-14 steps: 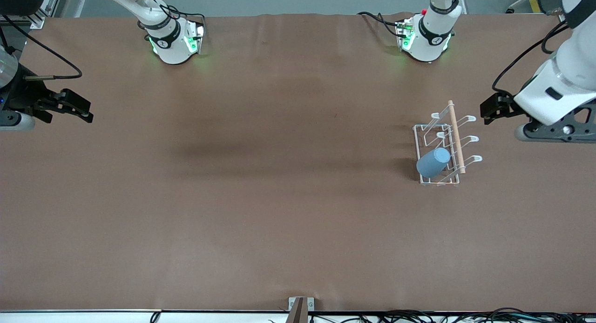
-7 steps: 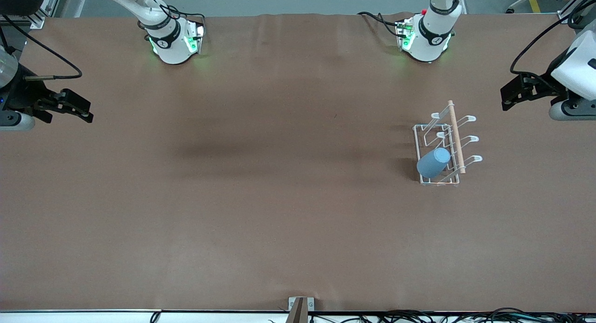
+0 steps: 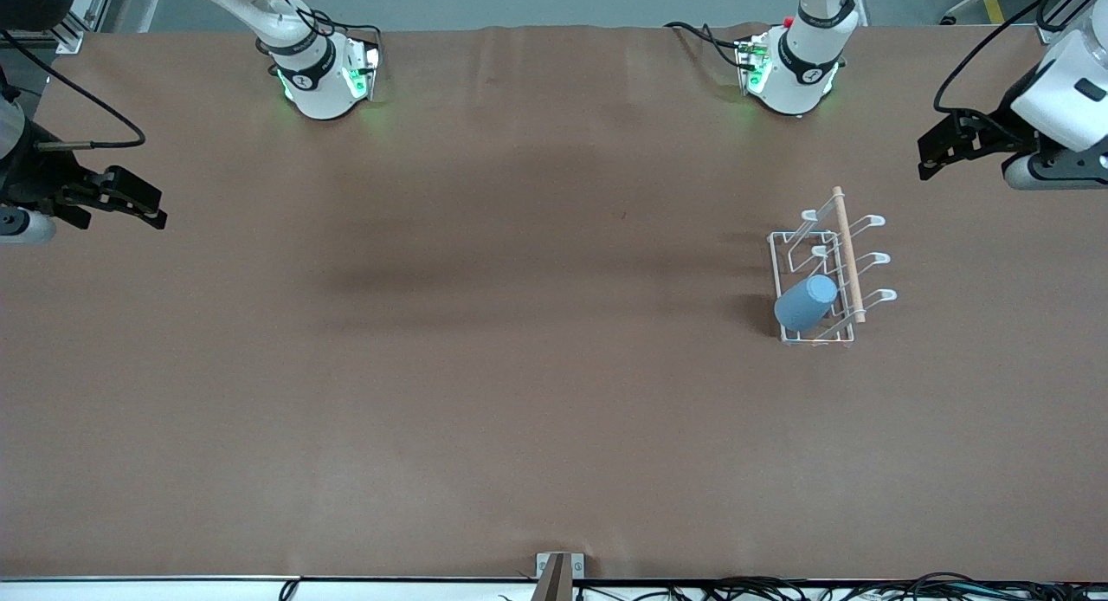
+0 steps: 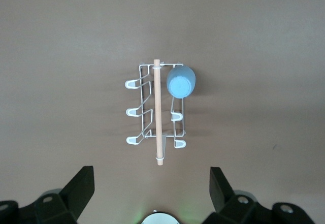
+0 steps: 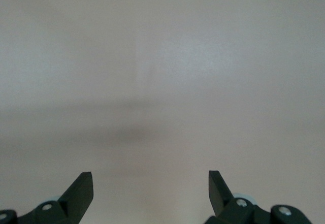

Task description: Hang cup on cup holder

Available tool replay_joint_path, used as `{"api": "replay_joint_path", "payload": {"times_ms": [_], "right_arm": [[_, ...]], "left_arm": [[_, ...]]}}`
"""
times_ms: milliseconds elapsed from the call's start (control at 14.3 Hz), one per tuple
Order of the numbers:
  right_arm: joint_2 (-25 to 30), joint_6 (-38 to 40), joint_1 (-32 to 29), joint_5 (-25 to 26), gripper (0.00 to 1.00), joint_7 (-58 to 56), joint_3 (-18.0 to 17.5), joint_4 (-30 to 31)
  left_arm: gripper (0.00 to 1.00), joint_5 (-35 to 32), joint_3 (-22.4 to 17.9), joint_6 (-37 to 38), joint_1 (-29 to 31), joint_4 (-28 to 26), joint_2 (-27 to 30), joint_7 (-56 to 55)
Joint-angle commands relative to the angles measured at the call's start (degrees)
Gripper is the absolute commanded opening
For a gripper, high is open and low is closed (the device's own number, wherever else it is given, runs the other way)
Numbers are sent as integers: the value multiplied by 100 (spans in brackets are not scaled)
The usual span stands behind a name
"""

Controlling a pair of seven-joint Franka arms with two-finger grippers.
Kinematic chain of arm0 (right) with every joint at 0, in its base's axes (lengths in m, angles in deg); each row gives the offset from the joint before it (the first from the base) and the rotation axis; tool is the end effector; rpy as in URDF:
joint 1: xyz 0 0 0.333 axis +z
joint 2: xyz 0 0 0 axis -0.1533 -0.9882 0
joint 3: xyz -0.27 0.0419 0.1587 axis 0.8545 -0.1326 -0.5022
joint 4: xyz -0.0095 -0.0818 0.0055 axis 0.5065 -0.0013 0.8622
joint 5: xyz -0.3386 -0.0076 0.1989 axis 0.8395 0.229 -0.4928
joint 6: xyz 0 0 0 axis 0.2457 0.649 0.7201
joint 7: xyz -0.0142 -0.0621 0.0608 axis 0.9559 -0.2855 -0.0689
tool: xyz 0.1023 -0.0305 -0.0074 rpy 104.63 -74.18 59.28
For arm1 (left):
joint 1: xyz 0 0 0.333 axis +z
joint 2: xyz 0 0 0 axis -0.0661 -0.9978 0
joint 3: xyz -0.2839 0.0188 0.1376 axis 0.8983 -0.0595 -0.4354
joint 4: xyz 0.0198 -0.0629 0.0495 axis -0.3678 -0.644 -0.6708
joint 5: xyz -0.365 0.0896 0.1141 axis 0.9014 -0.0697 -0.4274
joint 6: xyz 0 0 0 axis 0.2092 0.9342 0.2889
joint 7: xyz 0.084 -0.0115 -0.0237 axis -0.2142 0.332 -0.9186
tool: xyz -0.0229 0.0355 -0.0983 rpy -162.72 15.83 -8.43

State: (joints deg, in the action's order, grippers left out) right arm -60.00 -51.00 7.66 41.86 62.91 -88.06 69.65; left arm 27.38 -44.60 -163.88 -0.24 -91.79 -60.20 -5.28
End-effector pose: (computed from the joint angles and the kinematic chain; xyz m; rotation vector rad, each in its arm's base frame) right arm 0.5560 0.0126 0.6198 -3.1410 0.0026 0.0027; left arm 0.5176 -0.0666 0.6449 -3.0973 0.0761 0.0745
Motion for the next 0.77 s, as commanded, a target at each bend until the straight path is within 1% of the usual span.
{"api": "replay_joint_path", "payload": {"times_ms": [0,280,631,701], "right_arm": [[49,-24,-156,-76,100,-182,-19,46],[58,-6,-174,-76,100,-199,-19,54],[58,11,-130,-68,100,-191,-28,46],[58,11,-130,-68,100,-199,-28,45]], "left_arm": [[100,75,-23,-165,-19,-346,269,102],[100,92,13,-139,-27,-250,191,128],[100,83,21,-130,-80,224,-125,260],[100,92,21,-130,-80,251,-152,251]]}}
